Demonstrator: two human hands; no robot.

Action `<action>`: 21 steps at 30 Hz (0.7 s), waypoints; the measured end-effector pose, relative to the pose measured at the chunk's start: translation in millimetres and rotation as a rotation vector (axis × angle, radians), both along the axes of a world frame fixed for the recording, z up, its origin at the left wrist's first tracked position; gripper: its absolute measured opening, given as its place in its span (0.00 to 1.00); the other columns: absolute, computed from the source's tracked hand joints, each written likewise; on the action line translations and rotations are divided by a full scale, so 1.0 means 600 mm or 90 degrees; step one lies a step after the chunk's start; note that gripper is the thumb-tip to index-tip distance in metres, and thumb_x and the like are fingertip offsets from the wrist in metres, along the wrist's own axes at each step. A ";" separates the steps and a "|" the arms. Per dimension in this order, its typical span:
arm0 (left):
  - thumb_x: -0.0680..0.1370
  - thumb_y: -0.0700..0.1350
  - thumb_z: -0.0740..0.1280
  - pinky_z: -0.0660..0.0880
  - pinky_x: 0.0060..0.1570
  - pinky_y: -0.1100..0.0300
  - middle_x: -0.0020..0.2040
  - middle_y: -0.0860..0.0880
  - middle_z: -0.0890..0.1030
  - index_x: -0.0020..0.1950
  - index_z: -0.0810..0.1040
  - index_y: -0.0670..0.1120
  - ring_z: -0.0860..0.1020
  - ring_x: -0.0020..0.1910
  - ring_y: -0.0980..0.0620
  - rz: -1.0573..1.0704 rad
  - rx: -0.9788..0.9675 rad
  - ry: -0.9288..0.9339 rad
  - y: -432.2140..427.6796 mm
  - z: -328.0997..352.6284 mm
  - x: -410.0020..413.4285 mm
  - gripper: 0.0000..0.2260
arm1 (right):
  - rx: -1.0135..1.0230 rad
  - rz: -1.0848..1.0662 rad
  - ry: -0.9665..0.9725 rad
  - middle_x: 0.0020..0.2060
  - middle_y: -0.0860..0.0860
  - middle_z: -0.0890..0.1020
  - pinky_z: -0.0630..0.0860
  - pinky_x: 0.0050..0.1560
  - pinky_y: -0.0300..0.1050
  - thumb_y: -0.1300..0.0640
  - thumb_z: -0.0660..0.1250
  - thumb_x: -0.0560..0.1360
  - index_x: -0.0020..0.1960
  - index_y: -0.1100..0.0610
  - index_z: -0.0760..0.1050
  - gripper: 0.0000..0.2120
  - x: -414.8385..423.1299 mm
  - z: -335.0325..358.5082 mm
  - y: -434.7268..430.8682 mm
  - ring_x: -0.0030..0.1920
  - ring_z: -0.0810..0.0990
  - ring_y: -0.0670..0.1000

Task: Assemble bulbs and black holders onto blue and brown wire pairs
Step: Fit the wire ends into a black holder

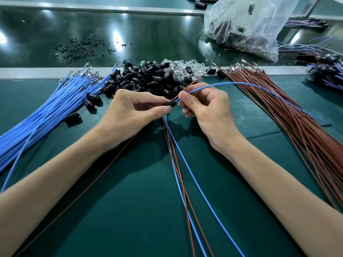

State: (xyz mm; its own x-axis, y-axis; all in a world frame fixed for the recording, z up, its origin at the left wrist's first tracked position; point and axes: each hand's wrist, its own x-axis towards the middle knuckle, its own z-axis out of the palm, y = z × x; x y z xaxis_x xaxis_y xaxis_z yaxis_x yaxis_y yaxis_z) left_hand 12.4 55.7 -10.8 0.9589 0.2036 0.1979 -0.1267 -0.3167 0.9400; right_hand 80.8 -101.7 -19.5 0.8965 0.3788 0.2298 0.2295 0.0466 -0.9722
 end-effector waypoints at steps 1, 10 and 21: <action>0.69 0.42 0.75 0.74 0.42 0.69 0.39 0.53 0.85 0.45 0.84 0.48 0.79 0.37 0.61 0.002 0.001 0.002 0.000 0.000 0.000 0.06 | -0.004 -0.006 -0.011 0.29 0.45 0.80 0.74 0.33 0.35 0.64 0.69 0.75 0.39 0.54 0.77 0.09 0.000 0.000 0.001 0.29 0.77 0.43; 0.71 0.39 0.74 0.74 0.41 0.68 0.39 0.48 0.84 0.46 0.84 0.46 0.78 0.37 0.59 -0.009 0.032 0.009 0.000 0.002 -0.003 0.05 | -0.057 0.029 -0.044 0.28 0.44 0.79 0.74 0.34 0.34 0.65 0.69 0.74 0.36 0.53 0.77 0.11 0.001 -0.002 0.001 0.29 0.76 0.42; 0.71 0.41 0.74 0.75 0.43 0.69 0.41 0.49 0.85 0.49 0.84 0.45 0.78 0.38 0.61 0.001 0.044 0.011 -0.003 0.004 -0.003 0.07 | -0.103 0.017 -0.051 0.27 0.45 0.79 0.76 0.34 0.37 0.64 0.69 0.75 0.37 0.51 0.76 0.12 0.001 -0.005 0.004 0.27 0.78 0.43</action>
